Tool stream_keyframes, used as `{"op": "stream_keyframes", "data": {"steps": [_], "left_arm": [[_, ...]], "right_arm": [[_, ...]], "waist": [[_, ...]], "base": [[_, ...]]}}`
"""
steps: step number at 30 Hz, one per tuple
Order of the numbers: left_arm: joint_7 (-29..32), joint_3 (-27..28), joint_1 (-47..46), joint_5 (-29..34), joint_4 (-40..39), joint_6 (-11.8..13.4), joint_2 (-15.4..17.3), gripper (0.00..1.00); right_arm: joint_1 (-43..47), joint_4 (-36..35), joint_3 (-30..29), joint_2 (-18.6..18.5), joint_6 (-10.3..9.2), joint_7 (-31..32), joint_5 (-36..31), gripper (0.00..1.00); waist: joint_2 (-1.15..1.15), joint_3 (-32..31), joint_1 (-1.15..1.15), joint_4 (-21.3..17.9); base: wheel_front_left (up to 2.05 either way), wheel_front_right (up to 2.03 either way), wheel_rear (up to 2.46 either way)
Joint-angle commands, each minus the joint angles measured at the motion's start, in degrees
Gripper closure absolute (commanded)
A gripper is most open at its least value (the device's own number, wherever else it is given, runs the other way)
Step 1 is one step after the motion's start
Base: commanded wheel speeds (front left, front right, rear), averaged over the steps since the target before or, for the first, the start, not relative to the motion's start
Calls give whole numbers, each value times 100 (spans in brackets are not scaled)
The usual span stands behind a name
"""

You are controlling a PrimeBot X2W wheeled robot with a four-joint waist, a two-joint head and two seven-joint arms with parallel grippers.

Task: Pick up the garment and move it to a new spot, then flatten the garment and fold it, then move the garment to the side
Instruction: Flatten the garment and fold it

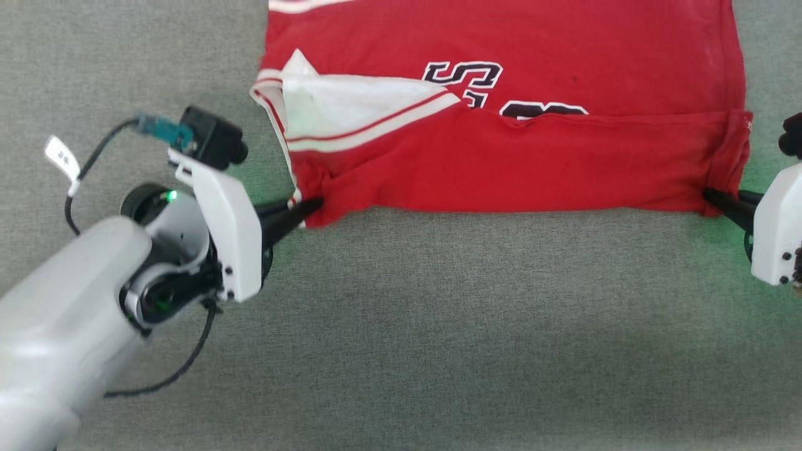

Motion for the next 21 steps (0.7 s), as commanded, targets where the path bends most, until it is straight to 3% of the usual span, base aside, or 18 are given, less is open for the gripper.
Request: {"op": "stream_keyframes", "data": {"steps": [1,10,21], "left_arm": [[-21,-85,247,-59,-18,-20,68,100],[-546,-97,1119,-102,-1027,217,528,100],[-1092,-307,2252,-16,-2334,905,993,100]], "right_arm": [[227,81,143,39,-2,50,-21,100],[514,-271,324,-315,-2,140,184,100],[1486,-847,237,-1079,-3,147,615,100]], "waist": [[0,-92,0,10],[0,-540,0,176],[0,-704,0,317]], "base": [[0,0,0],[0,0,0],[0,0,0]]}}
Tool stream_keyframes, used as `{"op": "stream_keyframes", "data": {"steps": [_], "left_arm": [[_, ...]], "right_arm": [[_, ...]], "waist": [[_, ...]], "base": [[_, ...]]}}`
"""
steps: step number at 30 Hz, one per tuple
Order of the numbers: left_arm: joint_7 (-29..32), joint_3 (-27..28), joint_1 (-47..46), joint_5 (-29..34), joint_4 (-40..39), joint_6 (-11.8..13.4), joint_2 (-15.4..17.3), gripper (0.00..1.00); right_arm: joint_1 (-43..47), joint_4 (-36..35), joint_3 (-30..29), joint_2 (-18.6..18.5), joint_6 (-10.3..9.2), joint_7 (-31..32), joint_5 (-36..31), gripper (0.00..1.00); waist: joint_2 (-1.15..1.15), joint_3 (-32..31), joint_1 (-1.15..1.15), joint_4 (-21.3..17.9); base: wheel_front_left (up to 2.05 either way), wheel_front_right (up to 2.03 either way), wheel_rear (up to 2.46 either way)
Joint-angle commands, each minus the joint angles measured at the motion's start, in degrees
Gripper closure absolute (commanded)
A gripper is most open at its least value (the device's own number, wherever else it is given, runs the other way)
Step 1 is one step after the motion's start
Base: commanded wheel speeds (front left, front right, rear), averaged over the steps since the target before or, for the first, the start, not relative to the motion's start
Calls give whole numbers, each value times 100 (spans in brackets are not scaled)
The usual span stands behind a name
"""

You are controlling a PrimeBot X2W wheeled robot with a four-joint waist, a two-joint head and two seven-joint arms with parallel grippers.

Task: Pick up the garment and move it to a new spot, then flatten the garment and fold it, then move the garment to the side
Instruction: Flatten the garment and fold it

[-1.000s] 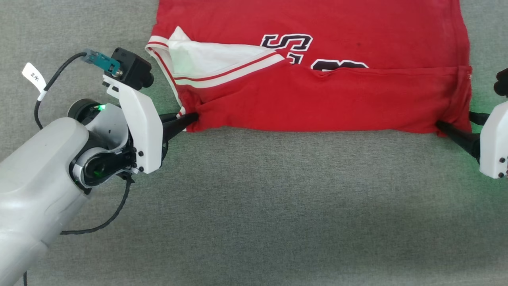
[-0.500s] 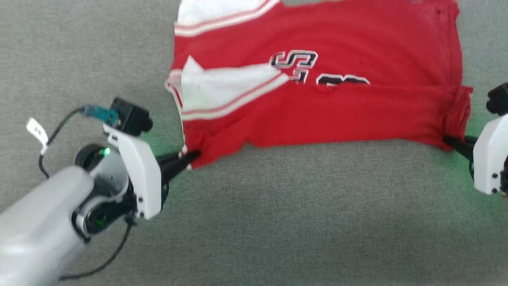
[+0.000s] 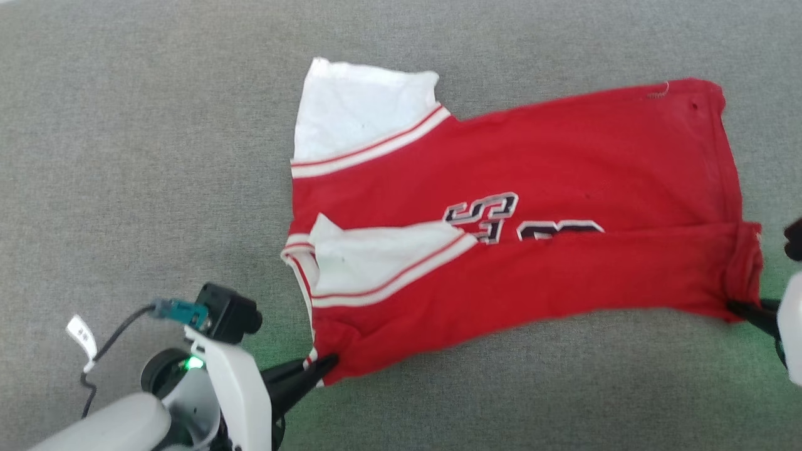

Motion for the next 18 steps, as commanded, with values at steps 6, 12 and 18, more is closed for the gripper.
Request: {"op": "stream_keyframes", "data": {"steps": [6,12,18], "left_arm": [[-275,45,308,96,-396,254,187,100],[-337,53,269,151,-347,258,170,61],[-465,116,231,224,-358,271,199,0]], "right_arm": [[557,-285,-301,-216,-2,-185,179,100],[672,-406,-515,-102,-2,-374,53,53],[648,-538,-740,61,-2,-844,-248,0]], "waist": [[0,-7,0,7],[0,-7,0,-28],[0,-41,0,-73]], "base": [[0,0,0],[0,0,0],[0,0,0]]}}
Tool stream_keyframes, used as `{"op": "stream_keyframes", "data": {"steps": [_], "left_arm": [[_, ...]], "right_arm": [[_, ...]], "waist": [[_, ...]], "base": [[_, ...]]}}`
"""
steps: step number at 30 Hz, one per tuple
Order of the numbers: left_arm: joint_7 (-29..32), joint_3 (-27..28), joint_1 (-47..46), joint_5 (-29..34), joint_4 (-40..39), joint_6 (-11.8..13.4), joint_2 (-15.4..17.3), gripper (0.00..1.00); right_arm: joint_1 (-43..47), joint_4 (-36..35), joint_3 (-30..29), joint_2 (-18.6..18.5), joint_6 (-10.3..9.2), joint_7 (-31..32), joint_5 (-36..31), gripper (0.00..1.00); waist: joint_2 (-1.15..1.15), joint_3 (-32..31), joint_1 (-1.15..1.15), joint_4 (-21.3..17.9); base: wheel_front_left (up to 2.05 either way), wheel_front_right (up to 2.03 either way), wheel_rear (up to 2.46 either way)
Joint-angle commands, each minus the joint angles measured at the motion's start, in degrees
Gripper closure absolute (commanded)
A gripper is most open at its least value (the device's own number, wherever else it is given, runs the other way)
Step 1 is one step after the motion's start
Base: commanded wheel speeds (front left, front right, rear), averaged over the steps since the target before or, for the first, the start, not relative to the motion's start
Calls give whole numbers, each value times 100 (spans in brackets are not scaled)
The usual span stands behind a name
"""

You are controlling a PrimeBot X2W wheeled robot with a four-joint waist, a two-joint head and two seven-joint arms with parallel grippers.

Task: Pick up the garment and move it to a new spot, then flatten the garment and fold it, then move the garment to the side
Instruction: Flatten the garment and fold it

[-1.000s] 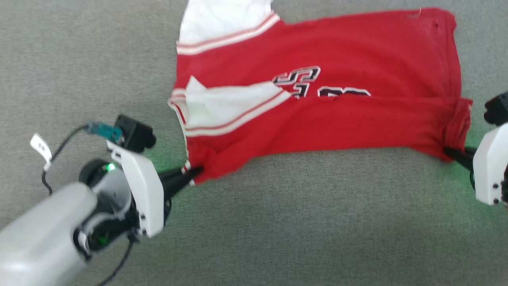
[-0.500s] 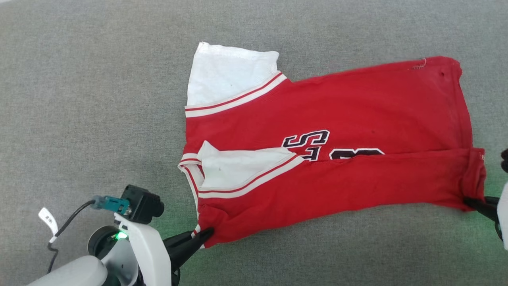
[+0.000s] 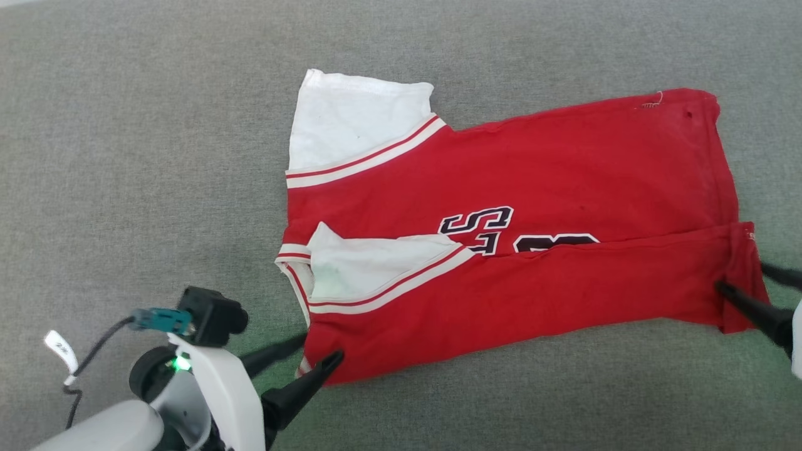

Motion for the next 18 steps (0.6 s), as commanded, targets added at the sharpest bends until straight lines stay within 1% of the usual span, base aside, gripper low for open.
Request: {"op": "stream_keyframes", "data": {"steps": [1,4,7,9,12,15,18], "left_arm": [[-98,81,-33,-1,-18,10,34,0],[-296,238,-64,-1,1,51,100,0],[-520,431,-88,-68,39,46,187,0],[-722,619,-143,-135,127,34,231,0],[-982,886,-284,-123,448,68,263,0],[-1143,1164,-546,-159,981,257,249,0],[-1173,1388,-909,-165,1539,355,173,0]], "right_arm": [[-27,-48,-114,65,-1,-193,-139,0],[-52,-187,-294,262,-1,-604,-413,0],[-92,-343,-435,564,-1,-1124,-780,0],[-113,-425,-476,844,-2,-1481,-1031,0],[-185,-507,-525,1262,-2,-2067,-1396,0],[-193,-479,-599,1761,-1,-2637,-1694,0],[-175,-444,-701,2188,-2,-3126,-1908,0]], "waist": [[0,-15,0,-21],[0,-50,0,-94],[0,-88,0,-221],[0,-98,0,-338],[0,-118,0,-546],[0,-140,0,-808],[0,-116,0,-1088]], "base": [[0,0,0],[0,0,0],[0,0,0],[0,0,0],[0,0,0],[0,0,0],[0,0,0]]}}
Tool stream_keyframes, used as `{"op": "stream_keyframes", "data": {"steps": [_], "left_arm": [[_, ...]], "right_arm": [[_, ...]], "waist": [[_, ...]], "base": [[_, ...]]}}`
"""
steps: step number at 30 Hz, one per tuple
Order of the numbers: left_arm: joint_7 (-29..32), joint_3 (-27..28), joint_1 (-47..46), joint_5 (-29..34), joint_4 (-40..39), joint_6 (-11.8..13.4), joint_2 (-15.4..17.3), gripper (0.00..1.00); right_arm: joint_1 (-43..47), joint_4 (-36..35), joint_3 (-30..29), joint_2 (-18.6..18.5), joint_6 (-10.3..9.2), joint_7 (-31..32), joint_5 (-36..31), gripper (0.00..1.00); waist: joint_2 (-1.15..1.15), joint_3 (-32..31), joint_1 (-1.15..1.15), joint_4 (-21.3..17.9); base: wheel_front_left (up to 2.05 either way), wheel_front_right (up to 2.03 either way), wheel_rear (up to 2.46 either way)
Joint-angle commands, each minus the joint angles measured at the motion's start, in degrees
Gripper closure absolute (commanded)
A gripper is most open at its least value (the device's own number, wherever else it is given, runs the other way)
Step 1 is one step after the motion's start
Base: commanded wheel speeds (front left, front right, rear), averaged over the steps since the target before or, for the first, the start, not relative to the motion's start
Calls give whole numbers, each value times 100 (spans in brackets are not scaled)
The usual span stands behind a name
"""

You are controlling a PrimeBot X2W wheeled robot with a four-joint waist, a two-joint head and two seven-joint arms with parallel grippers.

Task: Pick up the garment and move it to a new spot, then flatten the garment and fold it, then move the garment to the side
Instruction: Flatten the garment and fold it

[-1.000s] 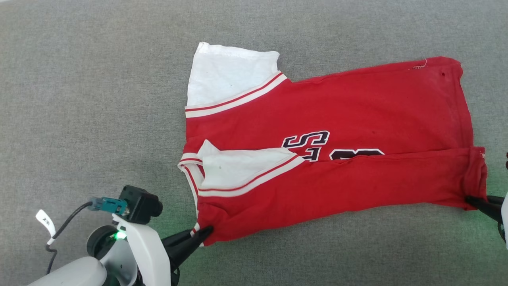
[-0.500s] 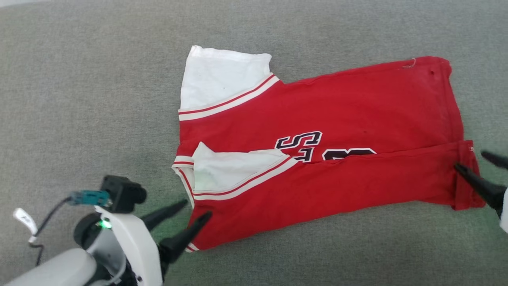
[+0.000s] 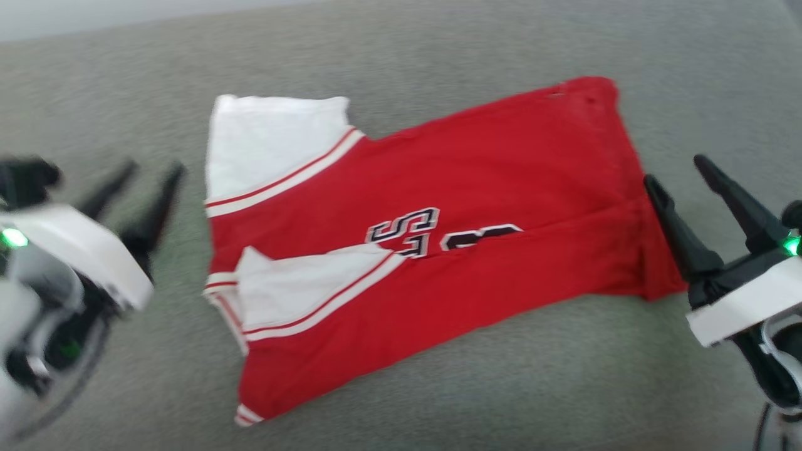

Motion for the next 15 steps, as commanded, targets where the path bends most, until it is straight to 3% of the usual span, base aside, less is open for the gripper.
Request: {"op": "stream_keyframes", "data": {"steps": [1,4,10,15], "left_arm": [[26,77,-266,14,258,20,-41,0],[290,133,-731,89,842,0,-53,0],[1356,-85,-1580,152,1739,-266,-177,0],[2781,-411,-2335,136,2446,-504,-268,0]], "right_arm": [[-42,16,-76,202,-3,-254,-86,0],[-135,46,-140,509,-2,-647,-189,0],[-250,230,-157,721,-2,-881,-169,0],[-380,392,12,703,-2,-980,-78,0]], "waist": [[0,36,0,-332],[0,135,0,-635],[0,321,0,-965],[0,557,0,-1187]], "base": [[0,0,0],[0,0,0],[0,0,0],[0,0,0]]}}
